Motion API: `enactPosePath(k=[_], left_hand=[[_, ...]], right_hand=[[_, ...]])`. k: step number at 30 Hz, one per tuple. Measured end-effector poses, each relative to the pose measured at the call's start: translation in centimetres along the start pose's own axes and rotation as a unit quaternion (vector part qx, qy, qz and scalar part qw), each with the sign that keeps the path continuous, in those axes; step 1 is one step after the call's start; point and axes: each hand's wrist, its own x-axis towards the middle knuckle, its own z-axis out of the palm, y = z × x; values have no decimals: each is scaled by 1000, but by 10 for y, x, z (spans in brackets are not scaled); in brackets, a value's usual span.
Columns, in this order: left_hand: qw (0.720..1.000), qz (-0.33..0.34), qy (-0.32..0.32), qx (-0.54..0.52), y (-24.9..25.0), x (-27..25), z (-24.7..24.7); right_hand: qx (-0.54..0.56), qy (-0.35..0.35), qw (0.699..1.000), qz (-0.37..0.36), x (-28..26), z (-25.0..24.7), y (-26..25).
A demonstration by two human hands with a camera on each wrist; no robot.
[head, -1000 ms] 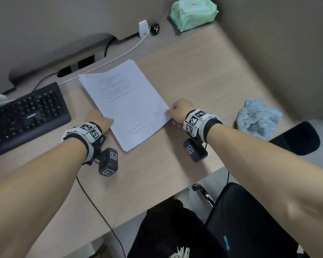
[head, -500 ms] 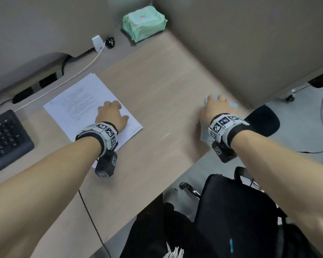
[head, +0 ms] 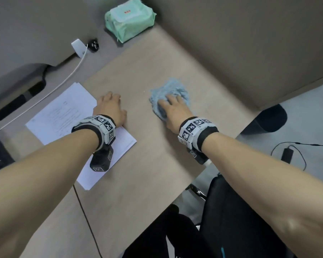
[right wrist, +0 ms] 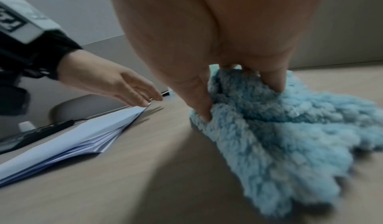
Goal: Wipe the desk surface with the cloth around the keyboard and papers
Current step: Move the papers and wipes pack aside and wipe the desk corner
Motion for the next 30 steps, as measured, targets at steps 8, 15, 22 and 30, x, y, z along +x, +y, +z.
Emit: enactPosePath(k=[8,15,22,30], left_hand=[[1000,-18,6,-1,-20,35,-8],[998,-52,14,-19,-36,62,-14],[996,-62,17,-55,-31,69,-17],[998,-61,5,-14,-28,70,-25]], right_hand=[[-95,3,994,-54,28,6,38],[-73,20,997,29,105,-34,15],[-90,32,978,-184,79,-2,6],[-91,24,993,65,165,-65,18]])
